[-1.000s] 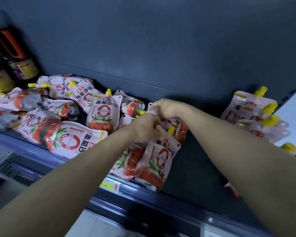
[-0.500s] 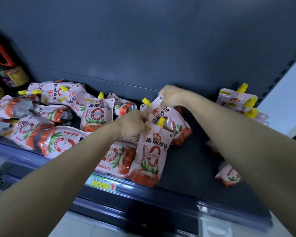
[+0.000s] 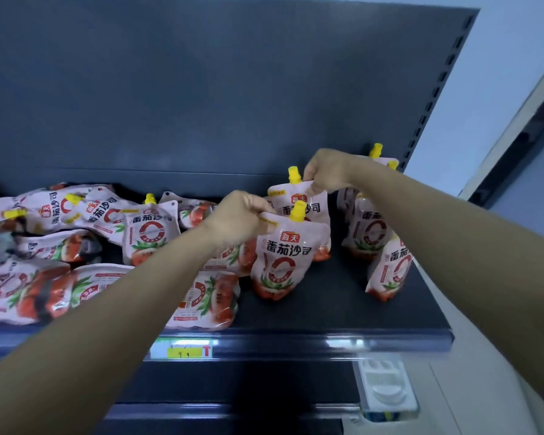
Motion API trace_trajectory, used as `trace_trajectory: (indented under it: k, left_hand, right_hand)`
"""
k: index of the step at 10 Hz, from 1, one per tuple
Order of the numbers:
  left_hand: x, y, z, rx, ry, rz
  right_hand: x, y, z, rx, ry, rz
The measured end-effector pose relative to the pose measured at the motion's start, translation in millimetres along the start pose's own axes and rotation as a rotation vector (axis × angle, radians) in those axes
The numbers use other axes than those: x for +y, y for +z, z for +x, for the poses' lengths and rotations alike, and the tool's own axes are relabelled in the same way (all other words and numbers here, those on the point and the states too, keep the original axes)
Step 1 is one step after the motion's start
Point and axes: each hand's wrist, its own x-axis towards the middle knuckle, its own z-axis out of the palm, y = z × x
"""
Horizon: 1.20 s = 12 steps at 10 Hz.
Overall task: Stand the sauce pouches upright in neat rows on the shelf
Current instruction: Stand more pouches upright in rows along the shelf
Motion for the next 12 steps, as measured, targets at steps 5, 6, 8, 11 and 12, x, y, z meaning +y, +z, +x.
trace_trajectory:
  k: [5, 6, 8, 11, 12]
  left_hand:
    - [3, 11, -9, -0.080, 0.113, 0.126]
    - [3, 17, -11, -0.105, 0.104, 0.102]
    - [5, 16, -13, -0.189, 0.101, 0.084]
    - [18, -39, -6, -0.158, 0.136, 0.117]
    - [11, -51, 5, 0.015, 0.111, 0.162]
  right_hand:
    - [7, -2, -27, -0.257, 0.107, 0.112]
    - [6, -2, -27, -0.332, 0.104, 0.176]
    - [3, -8, -31, -0.567, 0.101, 0.268]
    - [14, -53, -19, -0.485, 0.035, 0.362]
    - [6, -49, -4, -0.252, -0.040, 0.445]
